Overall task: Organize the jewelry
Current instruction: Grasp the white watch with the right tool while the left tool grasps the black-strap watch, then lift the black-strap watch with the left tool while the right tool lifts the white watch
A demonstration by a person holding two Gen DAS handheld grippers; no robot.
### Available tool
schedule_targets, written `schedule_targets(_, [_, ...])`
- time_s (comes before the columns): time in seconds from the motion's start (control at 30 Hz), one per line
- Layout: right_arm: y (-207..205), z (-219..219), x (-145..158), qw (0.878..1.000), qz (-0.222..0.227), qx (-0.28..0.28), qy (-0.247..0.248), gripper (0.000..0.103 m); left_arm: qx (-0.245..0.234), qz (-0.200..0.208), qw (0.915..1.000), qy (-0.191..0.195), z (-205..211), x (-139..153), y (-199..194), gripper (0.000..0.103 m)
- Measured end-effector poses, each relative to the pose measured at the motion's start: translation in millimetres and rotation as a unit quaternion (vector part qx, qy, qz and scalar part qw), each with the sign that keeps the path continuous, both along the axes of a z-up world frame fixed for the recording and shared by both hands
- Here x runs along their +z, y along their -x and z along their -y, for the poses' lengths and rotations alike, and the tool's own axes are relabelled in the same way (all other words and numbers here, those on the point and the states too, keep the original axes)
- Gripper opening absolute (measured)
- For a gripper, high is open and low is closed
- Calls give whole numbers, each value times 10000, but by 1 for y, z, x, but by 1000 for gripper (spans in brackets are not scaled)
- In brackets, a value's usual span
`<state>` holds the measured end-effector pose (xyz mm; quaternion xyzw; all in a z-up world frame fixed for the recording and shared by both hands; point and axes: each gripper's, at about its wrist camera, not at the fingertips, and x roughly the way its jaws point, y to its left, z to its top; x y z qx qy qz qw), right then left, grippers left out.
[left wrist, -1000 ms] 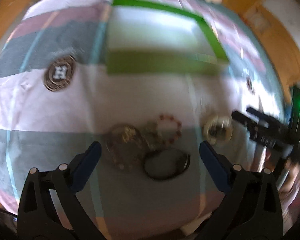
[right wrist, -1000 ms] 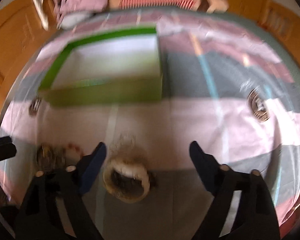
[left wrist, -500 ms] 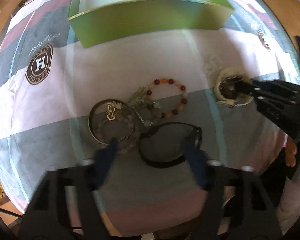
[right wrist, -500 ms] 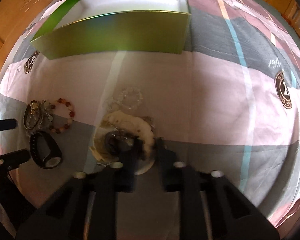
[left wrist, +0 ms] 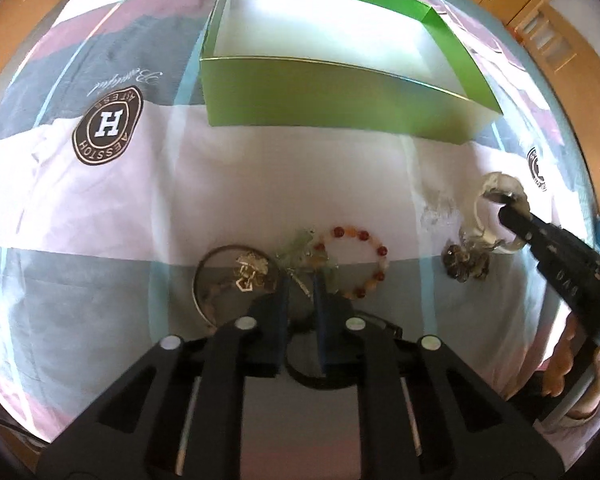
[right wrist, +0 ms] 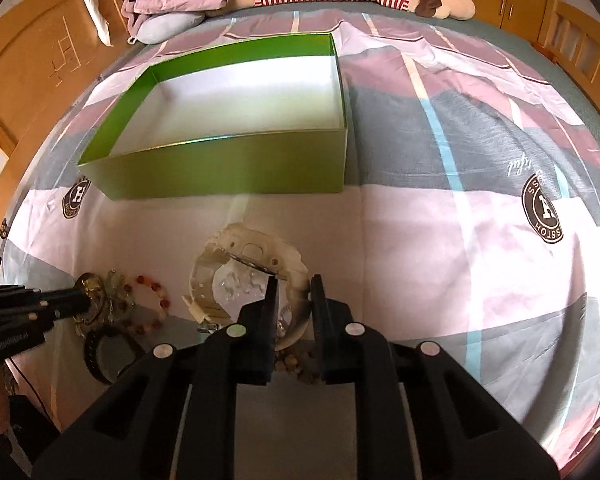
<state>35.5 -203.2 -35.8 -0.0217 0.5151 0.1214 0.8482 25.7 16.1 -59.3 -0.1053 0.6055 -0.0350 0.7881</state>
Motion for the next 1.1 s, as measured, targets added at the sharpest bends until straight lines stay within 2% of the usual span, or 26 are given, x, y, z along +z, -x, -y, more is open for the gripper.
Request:
schedule_targets(0.07, [1,-2,0,10000,-37,4,63,16,-110,-34,9999,-26,5,-1,1,17])
schedule_targets(0.13, [-3,1,-5,9998,-120,1,128,17,-326,-53,9994,-99,14,3,4,27])
schedule_targets(0.23, [-14,10,-11,9997,-199,-3,144,19,-692,-152,9975,47,22,4,9,38])
schedule_targets(0.37, [-15,12,-12,9997,-211,8,157,19,-965,-322,9948,-40,27,2,19,38])
schedule_targets(0.5, [-16,10,-15,9995,-245,24,177,19,-1078,-509,9923,-351,41,-13,20,37])
schedule_targets(0.67, [-18,5,-20,9990,-247,32,383,21,-1174,-491,9899,-627,49,-18,22,37])
schedule_targets(0.7, [-18,4,-21,9989,-254,42,389,23,-1161,-466,9900,-645,50,-18,22,35])
schedule_targets(0.73, [-19,3,-22,9989,-267,64,386,28,-1140,-448,9904,-638,52,-19,20,23])
schedule_targets(0.83, [-18,-1,-25,9982,-244,112,533,29,-1031,-516,9919,-528,49,-23,16,0])
schedule_targets(0.9, [-18,-3,-27,9980,-216,138,570,29,-934,-479,9929,-561,48,-25,13,0])
schedule_targets(1.0, [-18,-2,-27,9985,-229,152,476,16,-800,-318,9953,-439,44,-18,14,0])
schedule_targets(1.03, [-18,-1,-26,9988,-213,142,419,11,-695,-167,9967,-390,40,-12,14,0])
schedule_targets(1.1, [-18,3,-22,9996,-151,107,221,11,-451,127,9985,-277,28,1,13,0])
